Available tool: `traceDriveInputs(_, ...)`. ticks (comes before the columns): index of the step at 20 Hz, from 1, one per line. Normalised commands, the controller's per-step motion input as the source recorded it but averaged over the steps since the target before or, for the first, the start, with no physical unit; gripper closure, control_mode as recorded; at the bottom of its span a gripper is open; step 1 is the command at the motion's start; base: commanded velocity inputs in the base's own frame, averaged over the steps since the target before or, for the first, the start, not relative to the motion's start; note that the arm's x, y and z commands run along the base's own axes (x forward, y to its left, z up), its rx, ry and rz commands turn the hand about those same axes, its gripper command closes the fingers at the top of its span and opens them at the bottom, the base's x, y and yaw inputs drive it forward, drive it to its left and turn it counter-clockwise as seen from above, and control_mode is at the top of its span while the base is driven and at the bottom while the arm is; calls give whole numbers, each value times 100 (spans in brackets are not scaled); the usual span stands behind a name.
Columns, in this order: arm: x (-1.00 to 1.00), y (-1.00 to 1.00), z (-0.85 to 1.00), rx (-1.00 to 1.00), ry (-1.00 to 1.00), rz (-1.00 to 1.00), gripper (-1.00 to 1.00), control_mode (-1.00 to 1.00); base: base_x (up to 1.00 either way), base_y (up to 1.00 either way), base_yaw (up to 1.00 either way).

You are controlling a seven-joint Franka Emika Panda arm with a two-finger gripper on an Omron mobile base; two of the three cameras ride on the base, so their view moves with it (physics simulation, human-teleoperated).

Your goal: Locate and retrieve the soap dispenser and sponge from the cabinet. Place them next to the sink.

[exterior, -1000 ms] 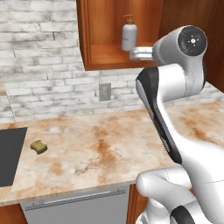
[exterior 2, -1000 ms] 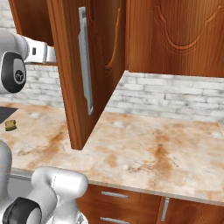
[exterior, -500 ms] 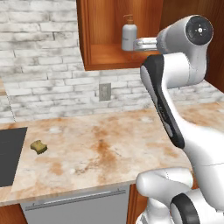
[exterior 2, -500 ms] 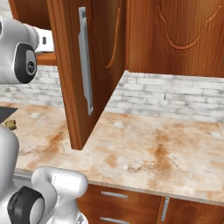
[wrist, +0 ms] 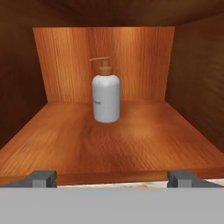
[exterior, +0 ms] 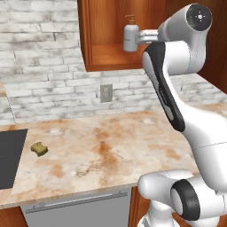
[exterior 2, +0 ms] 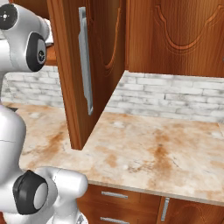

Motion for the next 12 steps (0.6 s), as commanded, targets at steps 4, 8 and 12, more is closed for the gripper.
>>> traceDriveInputs(4,54,0,6,0,0,0,-100,-100,0,0,0)
traceDriveInputs(8,54,-3,2,0,0,1,-100,-100,0,0,0)
traceDriveInputs(12,46,-4,8,0,0,0,-100,-100,0,0,0)
